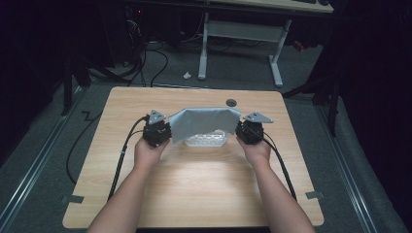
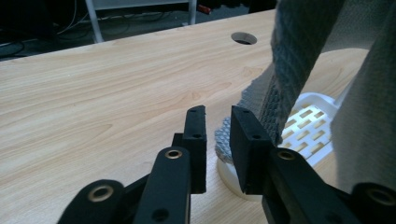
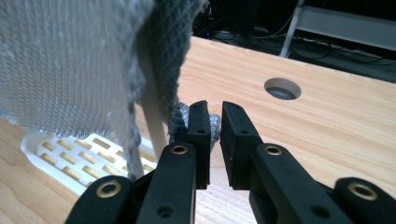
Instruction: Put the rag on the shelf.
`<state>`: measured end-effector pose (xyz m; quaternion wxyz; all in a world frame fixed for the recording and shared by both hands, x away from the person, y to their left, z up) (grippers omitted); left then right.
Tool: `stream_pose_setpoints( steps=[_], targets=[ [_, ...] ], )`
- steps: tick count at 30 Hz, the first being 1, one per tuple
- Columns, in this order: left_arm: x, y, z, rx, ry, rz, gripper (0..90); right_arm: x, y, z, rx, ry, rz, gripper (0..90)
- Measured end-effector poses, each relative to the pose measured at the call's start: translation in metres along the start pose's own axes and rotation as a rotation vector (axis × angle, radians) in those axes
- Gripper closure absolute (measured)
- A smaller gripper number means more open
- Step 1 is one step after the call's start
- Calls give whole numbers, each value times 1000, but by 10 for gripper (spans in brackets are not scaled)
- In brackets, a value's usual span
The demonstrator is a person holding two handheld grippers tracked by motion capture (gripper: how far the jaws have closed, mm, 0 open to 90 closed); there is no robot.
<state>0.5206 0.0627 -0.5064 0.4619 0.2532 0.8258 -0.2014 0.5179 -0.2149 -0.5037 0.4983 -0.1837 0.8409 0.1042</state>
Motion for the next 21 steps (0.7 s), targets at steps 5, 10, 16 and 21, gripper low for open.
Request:
stream_pose_setpoints(
  steps=[5, 10, 16, 21],
  targets=[
    [-3, 5, -6, -15, -8, 1, 723, -5, -5, -6, 9, -13, 1, 789],
    [-7, 16, -18, -40, -21, -7, 706, -8, -12, -12, 35, -20, 9, 782],
    [-10, 25, -29, -46, -53, -30, 656, -9, -21, -18, 53, -20, 14, 772],
    [-10, 31, -34, -62, -61, -32, 622, -9, -24, -20, 59, -20, 13, 771]
  ],
)
Point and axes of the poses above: each handheld gripper's, and its own axes: z roughly forward along the jaws, x roughly out of its underside, y roughly to its left, the point moved 7 cm from there along z, roughly forward along the jaws, and after that the axes turned 1 degree about y, right-handed, at the moved point
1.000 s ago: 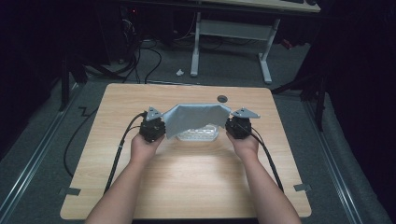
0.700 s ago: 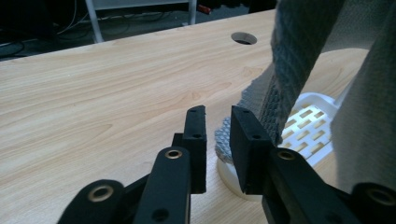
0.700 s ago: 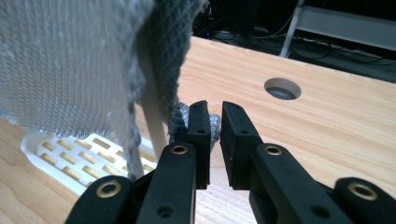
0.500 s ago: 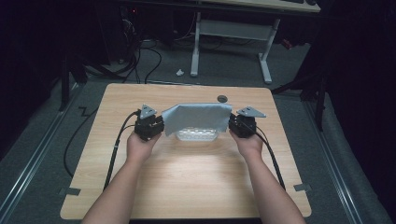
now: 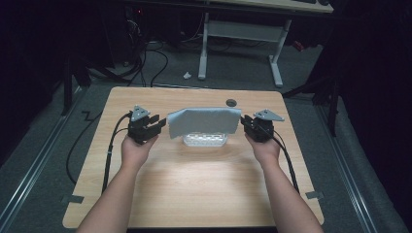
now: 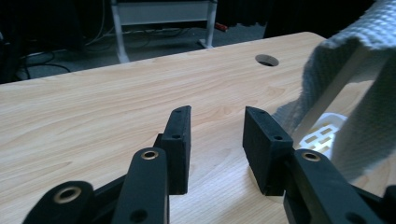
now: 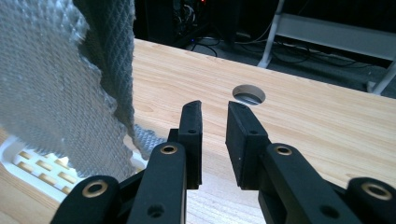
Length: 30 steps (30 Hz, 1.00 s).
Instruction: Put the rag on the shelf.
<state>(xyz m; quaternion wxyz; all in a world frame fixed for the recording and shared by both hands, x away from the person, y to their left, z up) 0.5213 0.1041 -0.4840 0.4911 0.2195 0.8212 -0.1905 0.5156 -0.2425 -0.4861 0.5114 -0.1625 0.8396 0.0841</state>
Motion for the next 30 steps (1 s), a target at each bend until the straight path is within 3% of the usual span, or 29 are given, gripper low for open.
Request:
stream_pose_setpoints(
  steps=[10, 14, 16, 22, 27, 30],
  targets=[
    [3, 6, -8, -8, -10, -14, 595, 0, -3, -5, 1, -7, 6, 757],
    [10, 7, -17, -9, -14, -33, 573, 2, -3, -14, -1, -32, 8, 741],
    [14, 6, -21, -8, -14, -33, 562, 6, -4, -17, -1, -19, 9, 724],
    [31, -1, -35, -9, 3, -7, 538, 15, -2, -33, 0, -19, -7, 681],
    [51, -18, -47, -1, 26, 35, 513, 24, 8, -51, -2, -38, -48, 619],
    [67, -32, -50, 0, 58, 89, 507, 33, 18, -61, -27, -10, -66, 560]
  ],
)
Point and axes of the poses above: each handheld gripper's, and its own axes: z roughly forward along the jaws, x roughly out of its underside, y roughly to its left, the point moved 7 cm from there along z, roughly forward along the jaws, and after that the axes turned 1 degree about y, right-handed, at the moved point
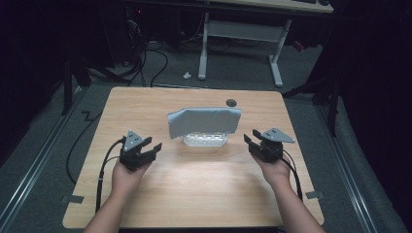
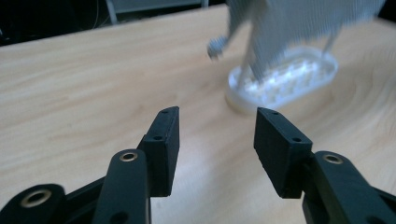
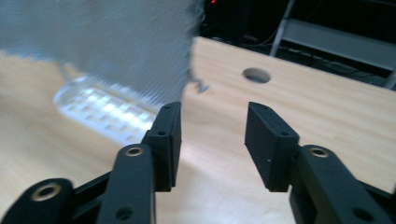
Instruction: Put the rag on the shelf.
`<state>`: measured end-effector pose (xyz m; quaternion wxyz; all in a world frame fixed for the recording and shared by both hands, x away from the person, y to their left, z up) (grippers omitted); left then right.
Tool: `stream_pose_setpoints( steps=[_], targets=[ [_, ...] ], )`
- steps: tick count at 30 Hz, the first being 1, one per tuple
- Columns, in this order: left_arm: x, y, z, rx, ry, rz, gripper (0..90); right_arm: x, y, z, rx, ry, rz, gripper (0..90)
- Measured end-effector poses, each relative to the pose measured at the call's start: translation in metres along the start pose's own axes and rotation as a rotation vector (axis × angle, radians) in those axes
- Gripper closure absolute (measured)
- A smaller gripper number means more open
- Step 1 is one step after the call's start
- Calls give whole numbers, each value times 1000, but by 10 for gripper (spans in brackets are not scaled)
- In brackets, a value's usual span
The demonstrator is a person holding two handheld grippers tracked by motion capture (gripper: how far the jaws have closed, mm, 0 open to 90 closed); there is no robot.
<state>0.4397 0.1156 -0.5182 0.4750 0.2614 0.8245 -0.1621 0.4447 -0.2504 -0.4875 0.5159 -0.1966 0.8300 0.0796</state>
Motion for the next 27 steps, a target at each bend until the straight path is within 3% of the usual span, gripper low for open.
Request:
stream_pose_setpoints(
  steps=[3, 6, 12, 15, 18, 20, 21, 22, 24, 26, 27],
  targets=[
    [14, -16, -2, 17, 45, 42, 493, 6, 13, -13, -8, -27, -24, 545],
    [25, -33, -9, 70, 45, 3, 484, 18, 28, -24, -19, -3, -44, 524],
    [53, -73, -29, 145, 96, 18, 458, 45, 54, -37, -53, 41, -52, 498],
    [68, -87, -38, 179, 85, 20, 453, 61, 66, -41, -65, 77, -38, 463],
    [71, -94, -38, 189, 117, 45, 454, 85, 79, -45, -65, 90, -50, 476],
    [72, -95, -35, 200, 121, 25, 450, 94, 86, -43, -100, 139, -99, 449],
    [73, -96, -33, 205, 127, 17, 450, 94, 86, -42, -88, 140, -127, 455],
    [73, -92, -32, 197, 141, 62, 450, 95, 85, -41, -80, 140, -117, 456],
    [74, -92, -31, 203, 147, 57, 447, 95, 83, -38, -92, 141, -67, 452],
    [76, -91, -30, 199, 155, 56, 443, 94, 82, -37, -80, 135, -94, 452],
    [75, -95, -30, 208, 134, -1, 443, 95, 81, -37, -78, 133, -99, 452]
  ],
)
Point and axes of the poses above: each handheld gripper's, and its own axes: z roughly forward along the jaws, x roughly out of its underside, y roughly to its left, the point moved 7 cm from there along z, roughly forward along the jaws, and after that the axes turned 1 degree about y, right-handed, at the moved point
